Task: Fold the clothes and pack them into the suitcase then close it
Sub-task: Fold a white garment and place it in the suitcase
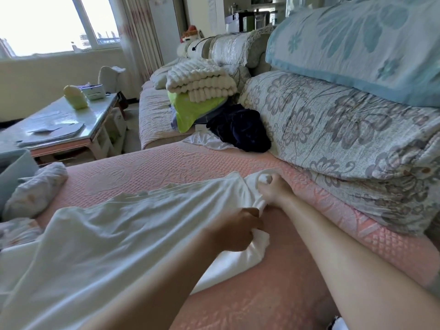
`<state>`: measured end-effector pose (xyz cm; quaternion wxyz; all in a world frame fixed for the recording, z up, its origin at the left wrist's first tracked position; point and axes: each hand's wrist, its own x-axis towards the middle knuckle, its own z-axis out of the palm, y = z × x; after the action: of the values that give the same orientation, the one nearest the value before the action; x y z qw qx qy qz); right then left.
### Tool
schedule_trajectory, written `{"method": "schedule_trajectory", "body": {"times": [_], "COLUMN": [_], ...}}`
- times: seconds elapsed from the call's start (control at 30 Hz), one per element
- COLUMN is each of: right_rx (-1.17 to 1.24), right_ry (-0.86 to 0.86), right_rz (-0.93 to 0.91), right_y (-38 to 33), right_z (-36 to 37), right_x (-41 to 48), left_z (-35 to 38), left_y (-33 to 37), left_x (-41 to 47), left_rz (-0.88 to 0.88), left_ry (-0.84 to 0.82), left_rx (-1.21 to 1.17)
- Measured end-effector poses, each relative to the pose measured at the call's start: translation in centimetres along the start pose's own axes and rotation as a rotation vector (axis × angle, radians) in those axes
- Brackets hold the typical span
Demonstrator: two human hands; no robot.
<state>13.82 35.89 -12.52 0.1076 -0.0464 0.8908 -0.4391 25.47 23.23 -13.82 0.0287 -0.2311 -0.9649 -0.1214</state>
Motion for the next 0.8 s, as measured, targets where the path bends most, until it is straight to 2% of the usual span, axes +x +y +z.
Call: {"method": "schedule_trajectory", "body": {"times": [0.1, 0.2, 0.37, 0.43, 0.5, 0.57, 0.6, 0.7, 0.77, 0.8], "right_rx": [0.153, 0.240, 0.263, 0.235, 0.223, 0.075, -0.046, -0.371, -0.545, -0.622], "right_ry": [-0.024, -0.079, -0.337, -0.534, -0.687, -0.651, -0.587, -0.487, -0.534, -0.572], "right_rz": [-0.158, -0.339, -0.546, -0.523, -0.442, -0.484, -0.534, -0.595, -0.617, -0.640], "right_y": [-3.3, -8.0, -14.5, -15.6, -15.8, -15.1, -14.5, -12.8, -11.8, -11.5], "right_z": [2.2, 5.4, 13.1, 16.2, 18.7, 20.0, 20.1, 19.4, 18.5, 18.2], "right_x": [-1.5, -4.1, -8.4, -9.8, -10.7, -10.9, -10.8, -11.0, -11.6, -12.1], "left_z": [-2.2, -4.3, -6.9, -7.2, -7.5, -7.1, -7.0, -6.6, -6.2, -6.0], "left_y": [-1.3, -3.3, -5.7, -6.5, -6.9, -7.7, -8.2, -9.9, -10.5, -10.5], "left_x": [-3.6, -8.4, -18.2, -22.0, -25.3, -27.4, -27.7, -27.4, -26.7, -26.3], "left_rz": [-0.043, -0.107, -0.281, -0.379, -0.556, -0.672, -0.709, -0.748, -0.704, -0.665], "left_ry": [0.179, 0.282, 0.449, 0.362, 0.109, -0.056, -0.046, 0.221, 0.366, 0.358], "left_rx": [-0.028, -0.038, 0.001, -0.022, -0.036, -0.177, -0.235, -0.163, -0.070, -0.006]}}
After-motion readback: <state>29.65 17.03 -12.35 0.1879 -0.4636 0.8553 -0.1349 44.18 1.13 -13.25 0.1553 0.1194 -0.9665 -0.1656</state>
